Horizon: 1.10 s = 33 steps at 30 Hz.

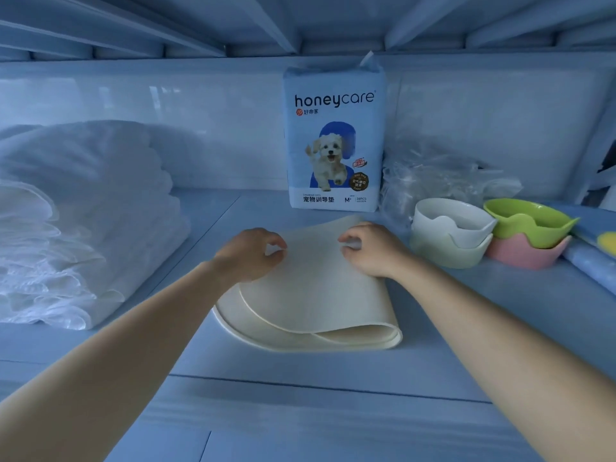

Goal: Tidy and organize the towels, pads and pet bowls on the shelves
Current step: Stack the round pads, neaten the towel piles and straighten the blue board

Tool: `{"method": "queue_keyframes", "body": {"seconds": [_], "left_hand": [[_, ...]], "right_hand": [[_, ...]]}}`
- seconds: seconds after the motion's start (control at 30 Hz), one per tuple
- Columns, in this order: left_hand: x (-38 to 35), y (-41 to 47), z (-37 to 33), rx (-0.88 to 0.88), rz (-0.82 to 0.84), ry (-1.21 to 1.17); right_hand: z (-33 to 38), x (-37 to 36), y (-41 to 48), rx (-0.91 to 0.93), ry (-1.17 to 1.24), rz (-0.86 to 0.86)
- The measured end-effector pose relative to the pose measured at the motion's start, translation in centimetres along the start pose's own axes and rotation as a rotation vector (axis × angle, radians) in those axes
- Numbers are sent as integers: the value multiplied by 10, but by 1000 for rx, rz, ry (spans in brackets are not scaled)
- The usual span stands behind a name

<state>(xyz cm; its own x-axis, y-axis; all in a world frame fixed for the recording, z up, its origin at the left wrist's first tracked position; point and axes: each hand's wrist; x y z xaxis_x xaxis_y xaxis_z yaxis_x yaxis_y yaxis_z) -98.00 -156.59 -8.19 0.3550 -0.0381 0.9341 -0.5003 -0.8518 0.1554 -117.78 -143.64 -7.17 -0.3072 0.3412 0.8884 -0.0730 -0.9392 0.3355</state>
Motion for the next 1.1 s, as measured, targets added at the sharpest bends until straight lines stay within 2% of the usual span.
{"method": "queue_keyframes", "body": {"seconds": [0.2,0.3,0.67,0.9,1.1], "left_hand": [[-11,44,-9,-27,-14,117],[-21,61,-8,-28,54,165],[-27,93,2,-110,114,-95],[-16,104,2,-236,46,-264],[-16,128,-33,-304,-133,-258]], "right_hand": [[-12,4,13,-95,-25,-17],[-16,2,16,-159,-40,-29],[-18,-13,15,-249,-69,-123],[-13,-10,15,-200,-136,-142],[-28,7,32,-262,-152,-223]]}}
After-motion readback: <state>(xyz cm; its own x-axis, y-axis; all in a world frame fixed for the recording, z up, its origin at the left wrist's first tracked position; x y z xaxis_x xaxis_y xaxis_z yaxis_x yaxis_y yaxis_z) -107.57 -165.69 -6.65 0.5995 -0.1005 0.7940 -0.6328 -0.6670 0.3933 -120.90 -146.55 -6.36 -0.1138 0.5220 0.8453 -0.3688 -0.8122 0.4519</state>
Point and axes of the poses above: each hand's wrist, its own y-axis towards the middle knuckle, its own x-axis out of the back of the hand, z = x × y, and after that the axes turned 15 degrees about x, right-handed
